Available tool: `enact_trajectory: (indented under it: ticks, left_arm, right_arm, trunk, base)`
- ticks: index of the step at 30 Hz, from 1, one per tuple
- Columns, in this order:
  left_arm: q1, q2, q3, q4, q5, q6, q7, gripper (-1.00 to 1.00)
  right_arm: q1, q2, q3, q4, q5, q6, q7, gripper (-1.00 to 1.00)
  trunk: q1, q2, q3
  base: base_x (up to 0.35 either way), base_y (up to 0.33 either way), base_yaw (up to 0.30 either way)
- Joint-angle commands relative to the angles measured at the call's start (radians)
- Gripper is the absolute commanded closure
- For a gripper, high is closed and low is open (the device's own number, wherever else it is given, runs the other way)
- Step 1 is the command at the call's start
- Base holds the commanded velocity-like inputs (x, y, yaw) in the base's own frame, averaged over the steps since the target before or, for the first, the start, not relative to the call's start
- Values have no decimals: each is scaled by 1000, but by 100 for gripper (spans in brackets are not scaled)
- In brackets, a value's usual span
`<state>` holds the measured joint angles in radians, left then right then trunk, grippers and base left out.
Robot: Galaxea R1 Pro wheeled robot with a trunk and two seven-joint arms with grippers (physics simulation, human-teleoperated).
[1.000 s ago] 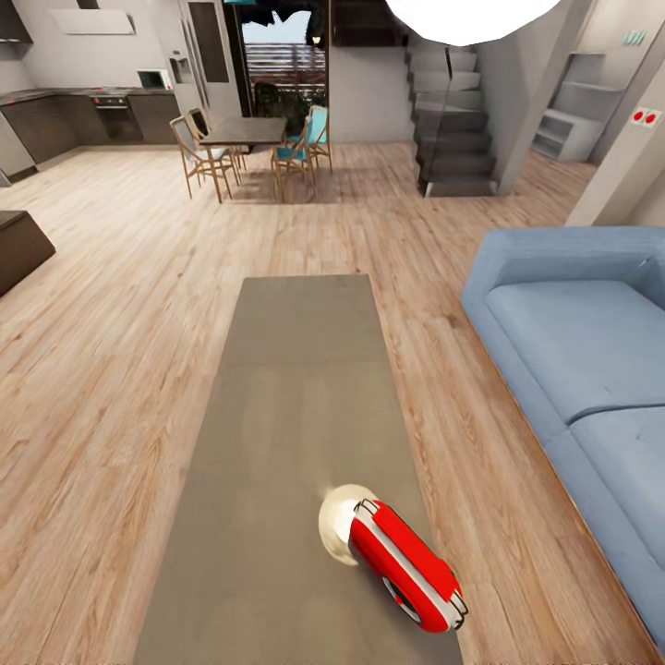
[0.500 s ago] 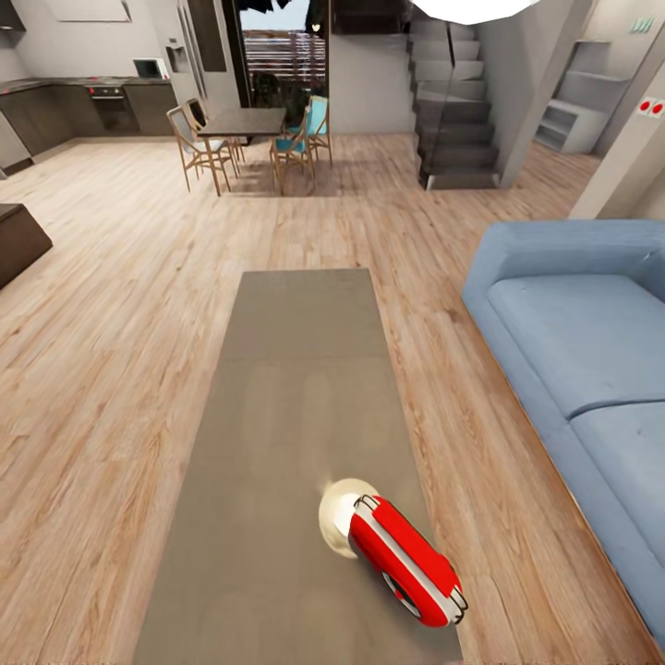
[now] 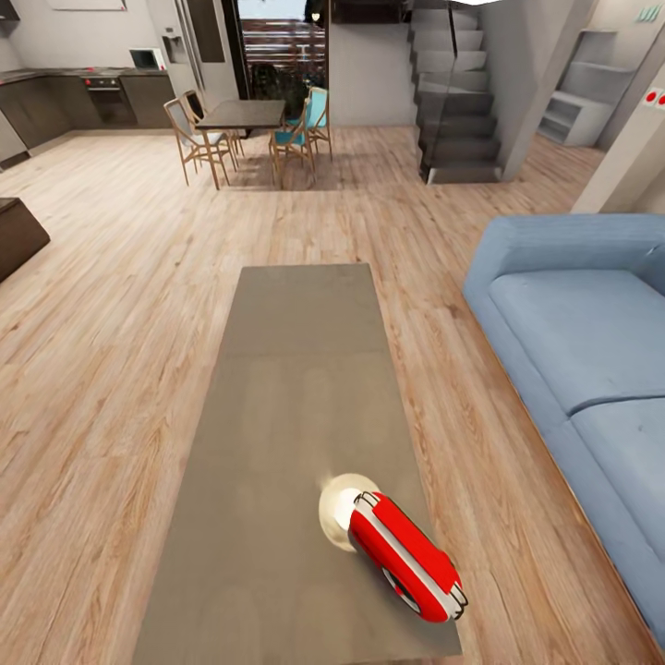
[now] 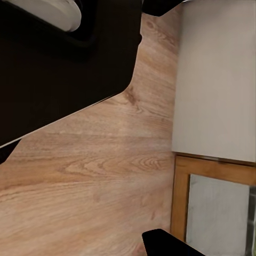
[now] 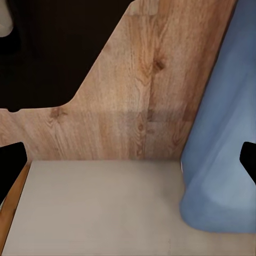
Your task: Turn on the radio receiver that's on the table in the living room.
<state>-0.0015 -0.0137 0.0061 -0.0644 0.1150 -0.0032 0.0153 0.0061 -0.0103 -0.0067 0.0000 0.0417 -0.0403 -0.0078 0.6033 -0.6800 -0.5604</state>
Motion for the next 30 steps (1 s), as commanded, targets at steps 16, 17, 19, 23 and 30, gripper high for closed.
enact_trajectory:
  ticks: [16,17,19,23,30]
  left_arm:
    - [0,0,-1,0,0,-1,0,-100]
    - [0,0,-1,0,0,0,0,-100]
    - [0,0,-1,0,0,0,0,-100]
    - [0,0,-1,0,0,0,0,-100]
    - [0,0,0,0,0,0,0,-100]
  right_arm:
    - [0,-2,1,0,1,-1,1,-100]
    - [0,-2,1,0,1,-1,1,-100]
    - [0,-3,2,0,1,-1,2,-100]
    - [0,-3,3,0,1,-2,5,-100]
    - [0,-2,3,0,1,-2,6,-100]
  trunk:
    - [0,0,-1]
    - [0,0,-1]
    - [0,0,-1]
    - [0,0,-1]
    - [0,0,-1]
  base:
    - [0,0,0]
    - [0,0,0]
    - [0,0,0]
    - [0,0,0]
    - [0,0,0]
